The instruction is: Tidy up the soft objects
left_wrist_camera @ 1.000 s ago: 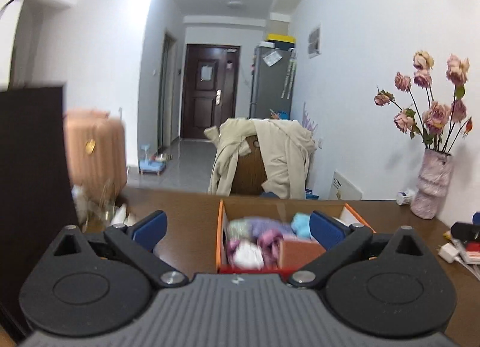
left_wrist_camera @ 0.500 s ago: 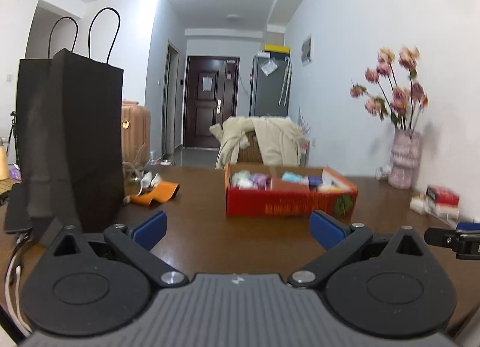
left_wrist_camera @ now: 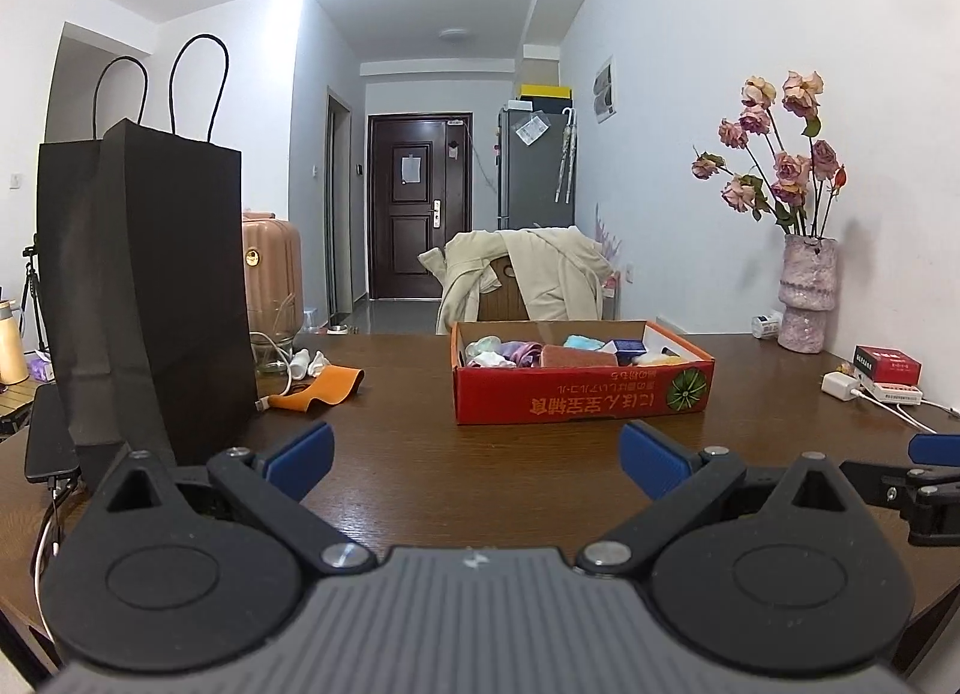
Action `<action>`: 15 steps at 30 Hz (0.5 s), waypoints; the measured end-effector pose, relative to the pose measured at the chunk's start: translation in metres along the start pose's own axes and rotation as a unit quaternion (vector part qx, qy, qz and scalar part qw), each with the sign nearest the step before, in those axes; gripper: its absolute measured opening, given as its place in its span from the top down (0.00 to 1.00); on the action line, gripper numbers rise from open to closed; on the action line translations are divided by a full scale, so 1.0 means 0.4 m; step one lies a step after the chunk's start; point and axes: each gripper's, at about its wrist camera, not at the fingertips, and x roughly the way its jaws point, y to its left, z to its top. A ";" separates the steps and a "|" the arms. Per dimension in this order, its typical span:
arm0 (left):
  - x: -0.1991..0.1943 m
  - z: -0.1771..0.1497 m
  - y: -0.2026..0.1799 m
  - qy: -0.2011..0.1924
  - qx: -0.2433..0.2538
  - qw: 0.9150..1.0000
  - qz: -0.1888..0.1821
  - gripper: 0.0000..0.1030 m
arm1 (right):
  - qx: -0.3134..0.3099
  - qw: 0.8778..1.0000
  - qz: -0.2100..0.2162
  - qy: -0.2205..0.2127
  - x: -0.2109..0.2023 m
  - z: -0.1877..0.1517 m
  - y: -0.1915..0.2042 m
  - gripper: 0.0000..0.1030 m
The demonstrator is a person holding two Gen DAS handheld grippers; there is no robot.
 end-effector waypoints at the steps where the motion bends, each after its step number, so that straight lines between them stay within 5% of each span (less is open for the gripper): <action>1: 0.000 0.000 0.002 0.000 -0.001 1.000 0.000 0.00 | 0.001 1.000 0.001 0.000 0.002 0.002 0.000 0.10; 15: -0.003 0.002 0.002 -0.002 -0.003 1.000 0.003 0.00 | -0.002 1.000 0.001 0.000 0.010 0.002 0.006 0.08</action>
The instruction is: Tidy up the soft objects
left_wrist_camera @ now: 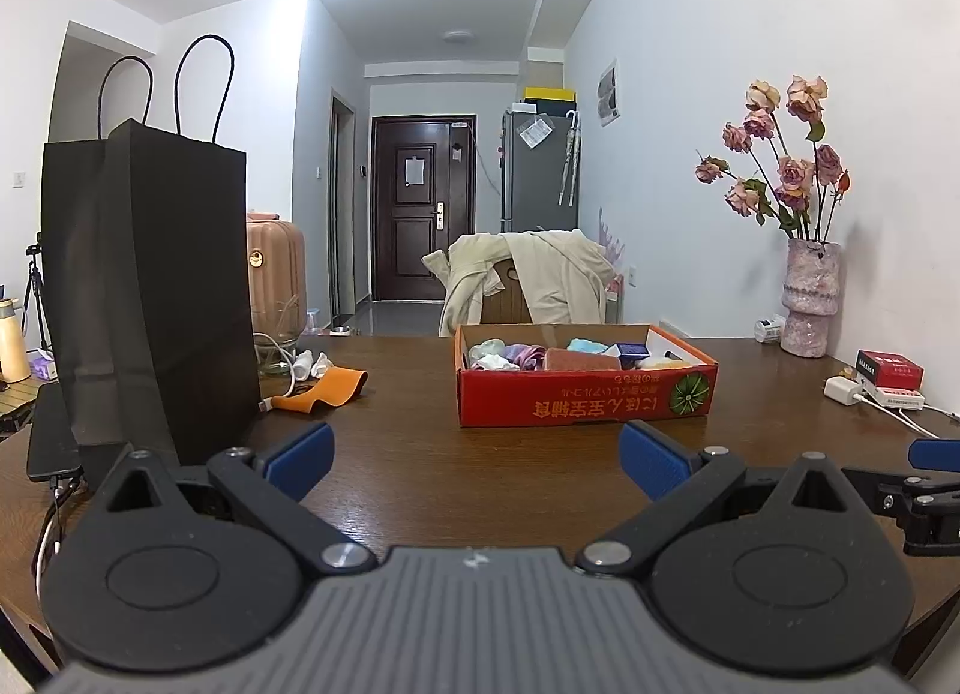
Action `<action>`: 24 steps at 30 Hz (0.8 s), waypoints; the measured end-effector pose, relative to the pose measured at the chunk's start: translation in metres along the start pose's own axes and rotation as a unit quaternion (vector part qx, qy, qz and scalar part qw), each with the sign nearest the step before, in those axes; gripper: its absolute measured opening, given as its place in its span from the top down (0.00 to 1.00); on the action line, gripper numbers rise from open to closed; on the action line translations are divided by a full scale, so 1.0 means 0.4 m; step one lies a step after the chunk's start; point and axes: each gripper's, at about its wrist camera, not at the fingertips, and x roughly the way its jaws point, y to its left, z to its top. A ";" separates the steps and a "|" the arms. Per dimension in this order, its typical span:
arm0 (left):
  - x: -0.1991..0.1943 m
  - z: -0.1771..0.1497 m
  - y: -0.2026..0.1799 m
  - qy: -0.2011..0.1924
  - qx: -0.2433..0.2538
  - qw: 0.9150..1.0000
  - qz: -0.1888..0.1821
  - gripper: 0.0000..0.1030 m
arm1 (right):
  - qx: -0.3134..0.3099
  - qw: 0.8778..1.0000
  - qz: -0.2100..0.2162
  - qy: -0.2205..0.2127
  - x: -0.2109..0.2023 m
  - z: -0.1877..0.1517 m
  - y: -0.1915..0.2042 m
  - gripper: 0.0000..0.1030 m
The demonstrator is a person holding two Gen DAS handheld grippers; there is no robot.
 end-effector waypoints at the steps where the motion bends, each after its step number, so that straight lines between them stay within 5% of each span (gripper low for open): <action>1: 0.000 0.000 0.000 0.000 0.000 1.000 -0.001 0.00 | -0.001 1.000 0.000 0.000 0.000 0.000 0.001 0.08; 24: 0.000 -0.002 0.001 0.001 0.001 1.000 -0.002 0.00 | 0.002 1.000 -0.001 -0.013 -0.010 0.002 0.002 0.01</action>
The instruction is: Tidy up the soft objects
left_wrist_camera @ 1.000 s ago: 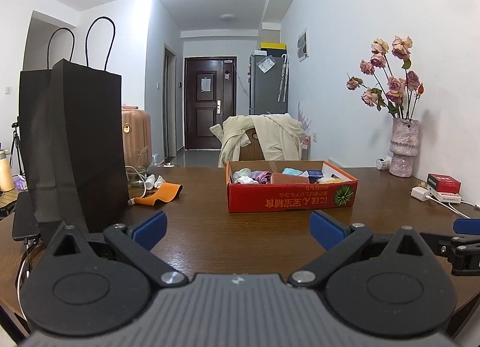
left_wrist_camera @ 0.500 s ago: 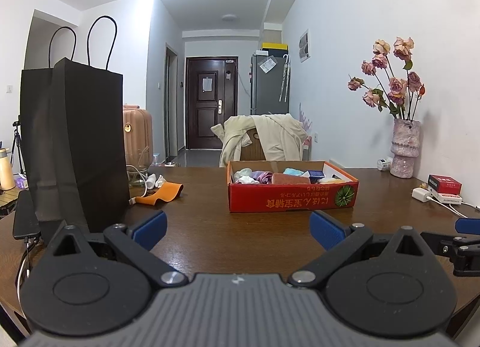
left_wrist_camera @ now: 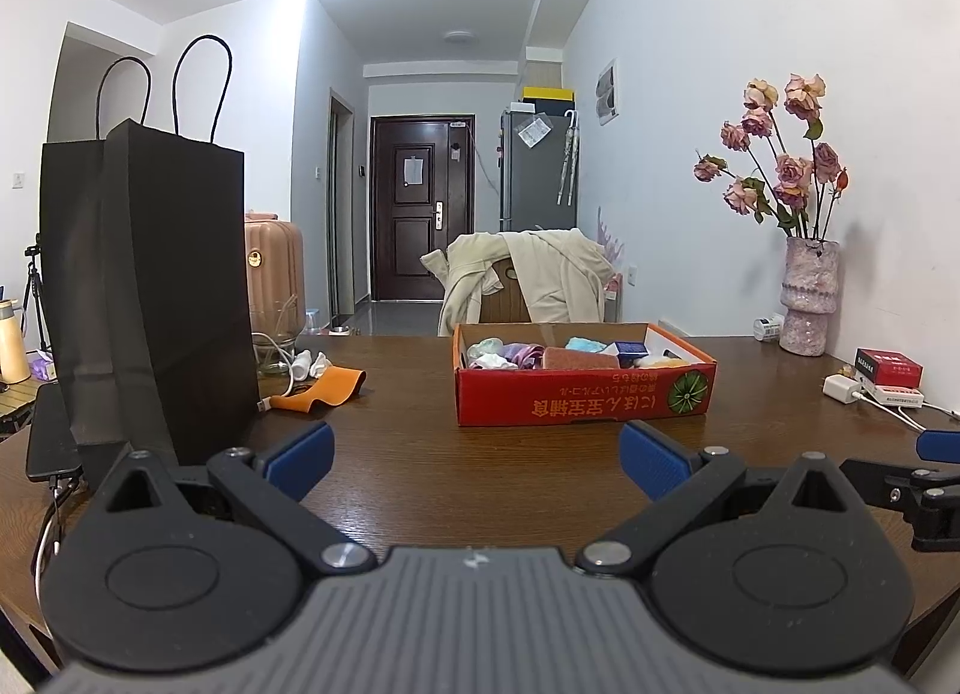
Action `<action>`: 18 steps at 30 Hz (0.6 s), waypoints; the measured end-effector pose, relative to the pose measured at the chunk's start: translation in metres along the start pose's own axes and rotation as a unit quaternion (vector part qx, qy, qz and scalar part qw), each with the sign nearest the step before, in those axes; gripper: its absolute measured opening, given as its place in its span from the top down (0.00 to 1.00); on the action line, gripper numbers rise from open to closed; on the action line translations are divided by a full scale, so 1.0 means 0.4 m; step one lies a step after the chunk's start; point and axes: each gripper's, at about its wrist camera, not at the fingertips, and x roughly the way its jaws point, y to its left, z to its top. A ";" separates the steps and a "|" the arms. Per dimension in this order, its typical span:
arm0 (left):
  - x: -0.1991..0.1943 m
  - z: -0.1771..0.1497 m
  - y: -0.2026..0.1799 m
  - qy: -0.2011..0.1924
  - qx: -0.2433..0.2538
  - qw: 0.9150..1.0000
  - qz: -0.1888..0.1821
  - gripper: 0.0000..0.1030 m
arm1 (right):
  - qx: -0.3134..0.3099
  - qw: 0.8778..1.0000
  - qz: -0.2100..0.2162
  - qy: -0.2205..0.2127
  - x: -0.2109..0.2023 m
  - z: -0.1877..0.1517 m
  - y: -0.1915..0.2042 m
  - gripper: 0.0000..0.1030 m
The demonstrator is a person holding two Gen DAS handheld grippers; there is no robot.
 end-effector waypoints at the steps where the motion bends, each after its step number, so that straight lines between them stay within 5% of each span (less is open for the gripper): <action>1: -0.001 0.000 -0.001 0.000 0.000 1.000 0.000 0.00 | 0.000 1.000 0.000 0.000 0.000 0.000 0.000 0.01; 18: -0.004 0.000 0.000 -0.003 0.000 1.000 -0.002 0.00 | 0.000 1.000 0.000 0.001 0.000 -0.001 0.001 0.01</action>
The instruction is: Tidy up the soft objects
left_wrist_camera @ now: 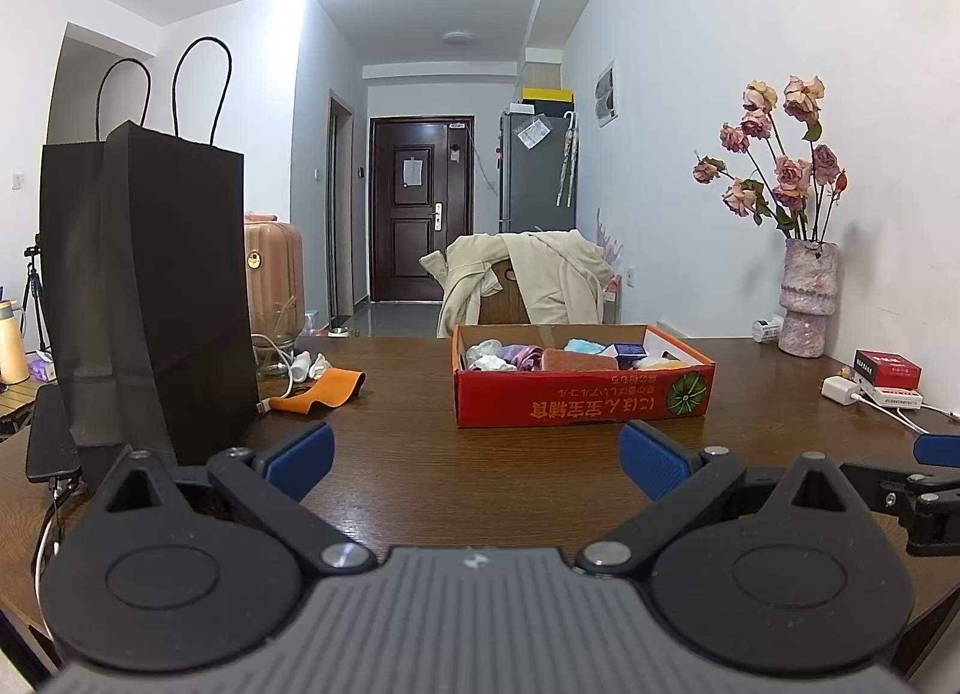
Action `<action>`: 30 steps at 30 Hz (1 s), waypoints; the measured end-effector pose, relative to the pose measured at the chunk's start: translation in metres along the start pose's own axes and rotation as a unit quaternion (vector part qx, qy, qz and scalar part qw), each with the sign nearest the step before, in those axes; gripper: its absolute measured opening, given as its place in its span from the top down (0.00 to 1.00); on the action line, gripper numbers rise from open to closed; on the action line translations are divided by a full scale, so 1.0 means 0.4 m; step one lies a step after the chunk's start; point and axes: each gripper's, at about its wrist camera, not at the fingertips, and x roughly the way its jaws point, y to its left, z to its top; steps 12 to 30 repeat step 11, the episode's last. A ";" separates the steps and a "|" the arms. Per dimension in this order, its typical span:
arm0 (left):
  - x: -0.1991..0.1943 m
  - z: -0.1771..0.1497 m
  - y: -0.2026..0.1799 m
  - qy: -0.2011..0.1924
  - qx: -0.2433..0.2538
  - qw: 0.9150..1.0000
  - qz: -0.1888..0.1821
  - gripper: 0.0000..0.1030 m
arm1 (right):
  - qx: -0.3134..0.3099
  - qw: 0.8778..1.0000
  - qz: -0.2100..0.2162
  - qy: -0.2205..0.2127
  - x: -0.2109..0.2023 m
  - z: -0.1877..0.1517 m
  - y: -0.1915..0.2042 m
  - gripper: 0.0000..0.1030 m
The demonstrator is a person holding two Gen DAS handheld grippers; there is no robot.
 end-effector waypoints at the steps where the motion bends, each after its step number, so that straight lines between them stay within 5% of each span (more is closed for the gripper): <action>1: -0.001 0.000 0.000 -0.002 0.000 1.000 0.000 0.00 | 0.000 1.000 0.000 0.000 0.000 0.000 0.000 0.01; 30: -0.011 0.000 0.000 -0.012 0.000 1.000 -0.002 0.00 | 0.000 1.000 0.002 -0.001 0.002 -0.004 0.000 0.01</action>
